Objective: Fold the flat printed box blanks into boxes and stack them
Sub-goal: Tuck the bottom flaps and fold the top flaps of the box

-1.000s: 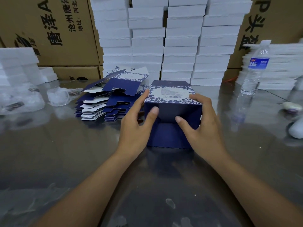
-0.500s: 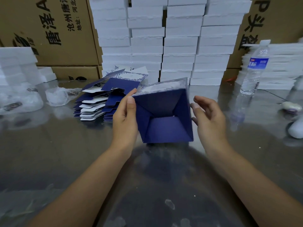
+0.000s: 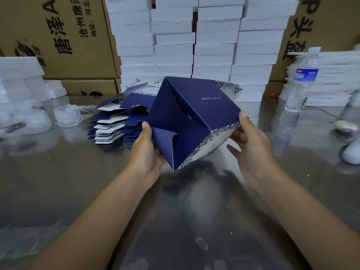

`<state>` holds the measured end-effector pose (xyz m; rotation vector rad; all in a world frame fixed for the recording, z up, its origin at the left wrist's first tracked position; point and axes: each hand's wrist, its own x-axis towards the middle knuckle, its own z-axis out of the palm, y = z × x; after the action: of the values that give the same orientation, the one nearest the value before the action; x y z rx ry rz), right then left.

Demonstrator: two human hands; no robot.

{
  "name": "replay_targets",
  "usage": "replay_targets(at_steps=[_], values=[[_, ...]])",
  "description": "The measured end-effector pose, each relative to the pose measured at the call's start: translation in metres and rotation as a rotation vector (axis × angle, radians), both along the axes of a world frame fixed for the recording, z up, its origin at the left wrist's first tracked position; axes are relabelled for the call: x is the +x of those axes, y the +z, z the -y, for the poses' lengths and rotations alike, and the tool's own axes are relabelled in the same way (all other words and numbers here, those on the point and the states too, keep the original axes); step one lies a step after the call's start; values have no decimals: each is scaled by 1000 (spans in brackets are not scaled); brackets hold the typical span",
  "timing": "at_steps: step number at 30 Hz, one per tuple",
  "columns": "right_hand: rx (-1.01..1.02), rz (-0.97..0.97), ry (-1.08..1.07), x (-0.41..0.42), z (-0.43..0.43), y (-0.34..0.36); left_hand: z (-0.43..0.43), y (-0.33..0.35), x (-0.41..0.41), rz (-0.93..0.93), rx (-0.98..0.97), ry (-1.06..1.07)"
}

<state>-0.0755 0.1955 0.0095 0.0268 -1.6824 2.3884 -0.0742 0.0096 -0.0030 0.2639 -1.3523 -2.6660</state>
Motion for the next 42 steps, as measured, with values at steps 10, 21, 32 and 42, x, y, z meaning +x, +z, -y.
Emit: replay_targets(at_steps=[10, 21, 32, 42], values=[[65, -456, -423, 16, -1, 18, -4, 10, 7, -208, -467, 297], [1291, -1277, -795, 21, 16, -1, -15, 18, 33, -685, -862, 202], [1400, -1338, -646, 18, 23, -3, -19, 20, 37, -721, -922, 278], [1290, -1054, -451, 42, 14, 23, -16, 21, 41, -734, -1057, 282]])
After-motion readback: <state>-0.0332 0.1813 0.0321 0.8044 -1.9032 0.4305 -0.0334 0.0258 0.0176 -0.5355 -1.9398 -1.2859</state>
